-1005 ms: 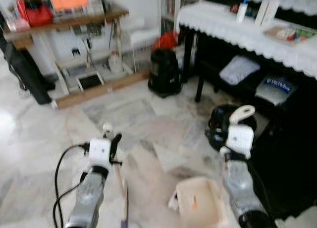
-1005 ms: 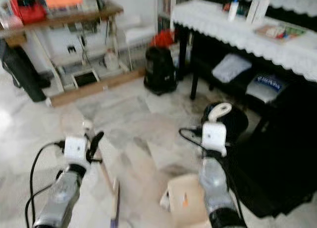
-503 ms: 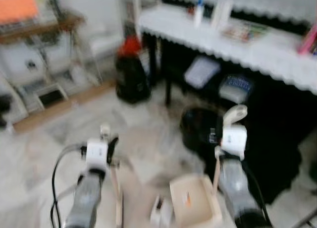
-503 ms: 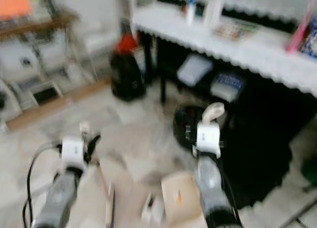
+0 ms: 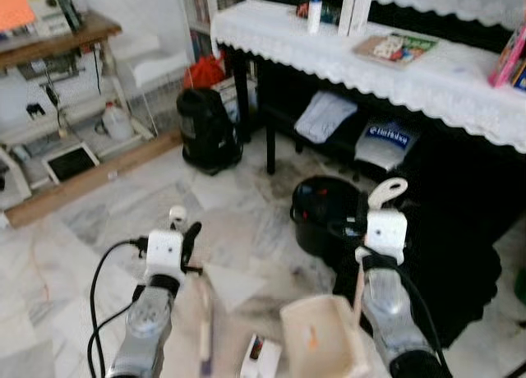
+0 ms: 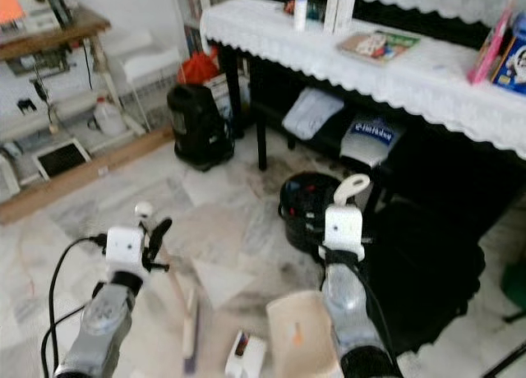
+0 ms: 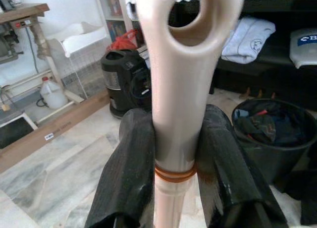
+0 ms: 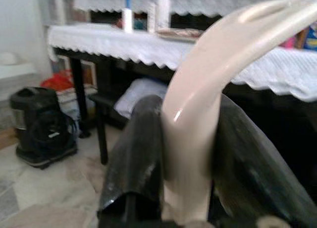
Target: Sweep floor
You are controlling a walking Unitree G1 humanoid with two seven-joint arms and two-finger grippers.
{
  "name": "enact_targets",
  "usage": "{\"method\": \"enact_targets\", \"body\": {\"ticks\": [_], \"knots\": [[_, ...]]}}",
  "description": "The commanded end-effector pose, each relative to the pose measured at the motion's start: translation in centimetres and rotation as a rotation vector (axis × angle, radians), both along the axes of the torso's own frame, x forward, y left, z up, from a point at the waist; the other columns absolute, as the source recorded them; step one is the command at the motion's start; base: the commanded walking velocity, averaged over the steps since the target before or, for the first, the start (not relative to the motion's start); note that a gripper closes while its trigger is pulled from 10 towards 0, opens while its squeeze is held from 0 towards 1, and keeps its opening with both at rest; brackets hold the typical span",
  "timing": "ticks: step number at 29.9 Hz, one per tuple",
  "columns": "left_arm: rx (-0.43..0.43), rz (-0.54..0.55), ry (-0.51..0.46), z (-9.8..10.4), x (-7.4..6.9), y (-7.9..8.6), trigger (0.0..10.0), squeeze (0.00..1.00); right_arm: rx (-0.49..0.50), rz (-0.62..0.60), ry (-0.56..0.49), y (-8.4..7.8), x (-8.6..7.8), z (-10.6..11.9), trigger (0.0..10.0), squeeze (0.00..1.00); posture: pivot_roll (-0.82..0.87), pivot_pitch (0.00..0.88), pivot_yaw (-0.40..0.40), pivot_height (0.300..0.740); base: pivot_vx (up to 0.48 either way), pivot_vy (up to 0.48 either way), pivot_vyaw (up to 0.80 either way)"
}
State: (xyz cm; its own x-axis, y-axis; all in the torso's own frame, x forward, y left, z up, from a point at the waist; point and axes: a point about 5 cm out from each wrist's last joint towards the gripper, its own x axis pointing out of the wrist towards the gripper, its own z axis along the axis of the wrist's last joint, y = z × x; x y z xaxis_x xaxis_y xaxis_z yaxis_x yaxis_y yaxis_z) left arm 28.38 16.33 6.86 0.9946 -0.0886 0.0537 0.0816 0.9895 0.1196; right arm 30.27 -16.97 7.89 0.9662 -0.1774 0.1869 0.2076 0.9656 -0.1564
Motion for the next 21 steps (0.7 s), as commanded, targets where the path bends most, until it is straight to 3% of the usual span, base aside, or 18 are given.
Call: {"method": "enact_targets", "body": {"ticks": [1, 21], "knots": [[0.007, 0.008, -0.026, 0.6, 0.1, 0.5, 10.0, 0.00, -0.019, 0.012, -0.027, 0.1, 0.2, 0.5, 10.0, 0.00, 0.09, 0.002, 0.058, 0.740, 0.000, 0.000, 0.00], [-0.007, -0.049, 0.020, 0.1, 0.4, 0.1, 10.0, 0.00, -0.038, -0.019, 0.176, -0.3, -1.5, -4.2, 10.0, 0.00, 0.09, 0.000, 0.071, 0.740, 0.000, 0.000, 0.00]]}}
